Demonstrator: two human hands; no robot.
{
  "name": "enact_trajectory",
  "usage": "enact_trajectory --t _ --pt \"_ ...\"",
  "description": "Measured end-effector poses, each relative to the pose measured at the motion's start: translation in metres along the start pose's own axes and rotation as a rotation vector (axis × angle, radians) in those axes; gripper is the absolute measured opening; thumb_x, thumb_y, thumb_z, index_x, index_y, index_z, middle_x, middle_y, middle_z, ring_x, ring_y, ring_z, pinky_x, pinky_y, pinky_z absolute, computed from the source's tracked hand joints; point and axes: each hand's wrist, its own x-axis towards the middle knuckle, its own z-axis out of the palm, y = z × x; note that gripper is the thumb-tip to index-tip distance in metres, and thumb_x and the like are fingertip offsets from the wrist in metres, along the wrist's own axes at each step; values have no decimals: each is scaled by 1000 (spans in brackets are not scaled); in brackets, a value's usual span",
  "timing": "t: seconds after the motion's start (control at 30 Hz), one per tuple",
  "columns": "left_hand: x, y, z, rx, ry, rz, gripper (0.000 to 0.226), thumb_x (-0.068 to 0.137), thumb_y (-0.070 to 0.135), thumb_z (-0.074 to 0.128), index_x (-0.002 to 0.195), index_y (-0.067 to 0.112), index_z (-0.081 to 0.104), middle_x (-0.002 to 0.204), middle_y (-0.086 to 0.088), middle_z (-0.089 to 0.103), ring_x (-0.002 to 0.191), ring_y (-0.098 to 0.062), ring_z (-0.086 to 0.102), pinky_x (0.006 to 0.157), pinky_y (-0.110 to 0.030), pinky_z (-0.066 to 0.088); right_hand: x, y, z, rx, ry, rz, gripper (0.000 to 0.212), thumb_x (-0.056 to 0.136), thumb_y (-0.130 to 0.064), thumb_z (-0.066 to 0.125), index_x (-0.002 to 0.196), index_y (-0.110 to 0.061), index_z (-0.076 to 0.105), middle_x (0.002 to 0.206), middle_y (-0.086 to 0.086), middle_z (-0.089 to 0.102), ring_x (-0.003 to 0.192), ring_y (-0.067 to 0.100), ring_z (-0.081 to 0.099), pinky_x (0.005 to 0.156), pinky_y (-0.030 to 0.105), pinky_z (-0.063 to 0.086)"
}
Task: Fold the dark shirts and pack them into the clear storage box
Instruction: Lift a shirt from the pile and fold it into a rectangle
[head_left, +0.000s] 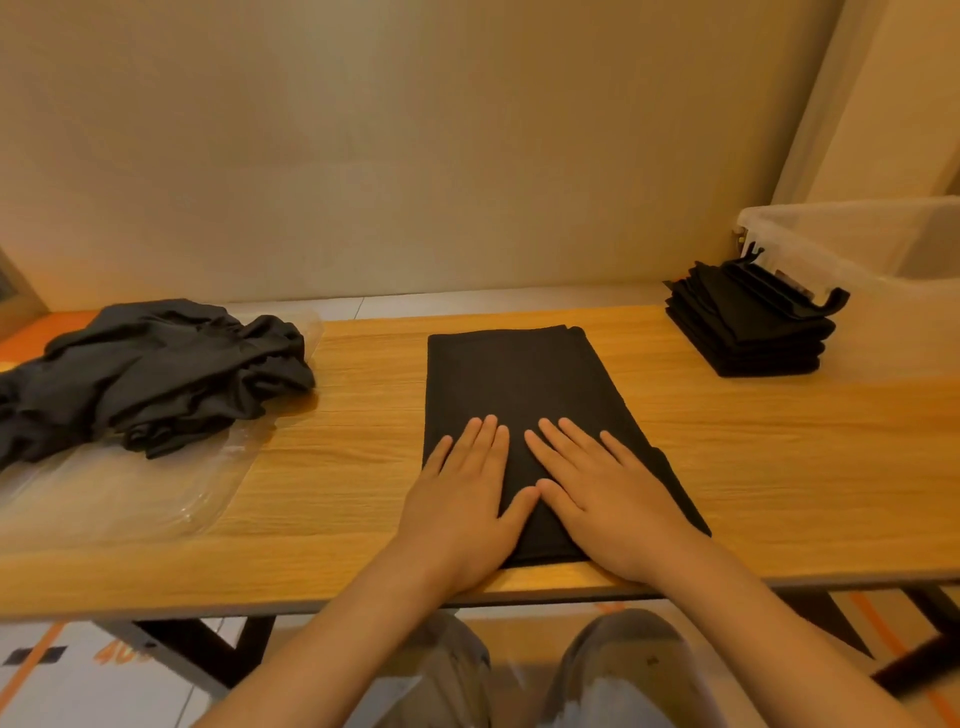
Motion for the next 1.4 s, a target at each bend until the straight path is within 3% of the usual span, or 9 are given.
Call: enact_trajectory --t 0.5,0.97,1.13,1.3,1.4 --pt "35 -29 -6 -7 -14 -28 68 100 54 18 154 19 -4 162 4 -10 147 -7 -12 119 -30 -7 54 -4 0 13 9 5 52 104 -43 14 153 -33 0 161 -10 -4 147 7 -10 120 37 -3" --pt "0 -24 -1 -23 4 84 73 97 60 20 153 24 -9 159 9 -16 143 -1 -19 119 -26 -9 4 -11 4 16 32 37 54 103 -47 14 152 -35 -5 160 -12 -9 145 5 -14 120 37 -6" --pt "-8 -43 -5 -60 -45 92 98 72 84 -1 152 29 -12 157 14 -19 141 3 -21 116 -22 -13 -7 13 2 26 14 126 57 101 -52 14 151 -36 -8 159 -14 -12 145 5 -16 121 36 -4" --pt "-18 -56 -5 -71 -37 94 109 55 87 -25 149 32 -16 154 18 -23 139 5 -25 114 -22 -16 -14 24 0 38 11 151 56 101 -49 14 151 -35 -9 159 -14 -13 145 5 -15 120 35 -5" --pt "-22 -61 -6 -91 -46 86 107 52 87 -28 146 35 -20 153 20 -25 137 8 -27 114 -21 -16 -15 24 -1 43 3 152 55 102 -46 13 151 -34 -10 159 -14 -13 145 4 -16 120 35 -5"
